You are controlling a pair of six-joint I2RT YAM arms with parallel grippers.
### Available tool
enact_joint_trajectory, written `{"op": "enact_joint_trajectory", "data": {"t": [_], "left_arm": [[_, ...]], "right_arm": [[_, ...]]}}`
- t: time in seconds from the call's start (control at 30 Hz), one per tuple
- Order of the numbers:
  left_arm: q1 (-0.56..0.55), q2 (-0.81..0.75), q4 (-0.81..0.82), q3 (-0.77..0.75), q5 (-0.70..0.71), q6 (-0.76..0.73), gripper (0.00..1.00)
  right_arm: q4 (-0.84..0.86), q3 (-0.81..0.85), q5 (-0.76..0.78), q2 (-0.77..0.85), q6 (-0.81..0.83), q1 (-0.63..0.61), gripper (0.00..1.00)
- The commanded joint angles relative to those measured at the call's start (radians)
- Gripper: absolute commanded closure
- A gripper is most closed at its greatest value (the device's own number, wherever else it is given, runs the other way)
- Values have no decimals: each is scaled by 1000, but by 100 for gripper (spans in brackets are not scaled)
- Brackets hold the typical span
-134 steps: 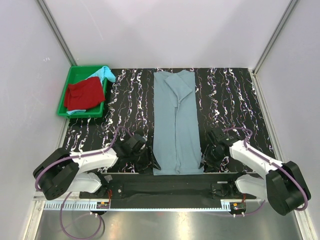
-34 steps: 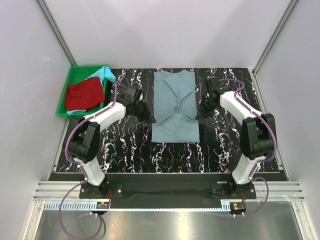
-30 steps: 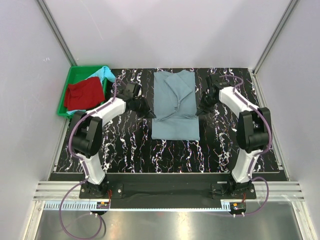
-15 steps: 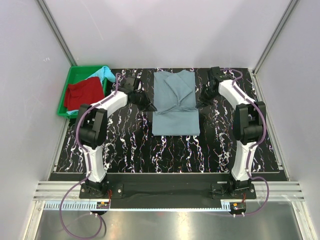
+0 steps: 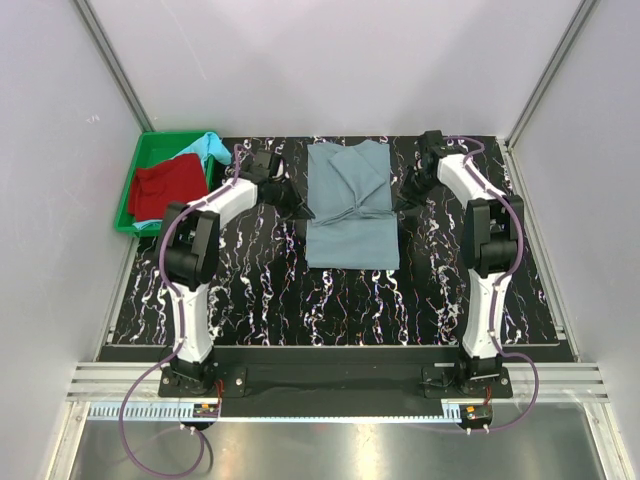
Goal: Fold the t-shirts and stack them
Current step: Fold the tshirt
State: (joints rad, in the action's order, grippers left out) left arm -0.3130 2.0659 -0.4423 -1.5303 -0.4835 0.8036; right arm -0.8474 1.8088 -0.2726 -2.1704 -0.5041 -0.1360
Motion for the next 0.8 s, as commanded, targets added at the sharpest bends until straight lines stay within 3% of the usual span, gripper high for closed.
{"op": "enact_joint_trajectory", "data": {"t": [0.0, 0.4, 0.5, 0.57, 0.63, 0.7, 0.77], "left_arm": [[15, 19, 16, -56, -24, -3, 100], [32, 105, 5, -148, -52, -7, 100], [34, 141, -33, -229, -49, -42, 92], [34, 177, -99, -307, -14, -96, 81], [34, 181, -211, -416, 55, -173, 69], [37, 157, -294, -471, 132, -240, 65], [37, 73, -306, -447, 166, -268, 58]], "right_arm": [[-4, 69, -34, -22, 12, 13, 100], [-19, 164, -71, -110, -1, 35, 100], [-31, 222, -80, -150, -5, 45, 99], [-42, 303, -97, -176, 6, 53, 81], [-128, 400, -74, -229, 33, 64, 75], [-279, 576, 16, -276, 59, 70, 59], [-358, 656, 77, -272, 111, 68, 57]]}}
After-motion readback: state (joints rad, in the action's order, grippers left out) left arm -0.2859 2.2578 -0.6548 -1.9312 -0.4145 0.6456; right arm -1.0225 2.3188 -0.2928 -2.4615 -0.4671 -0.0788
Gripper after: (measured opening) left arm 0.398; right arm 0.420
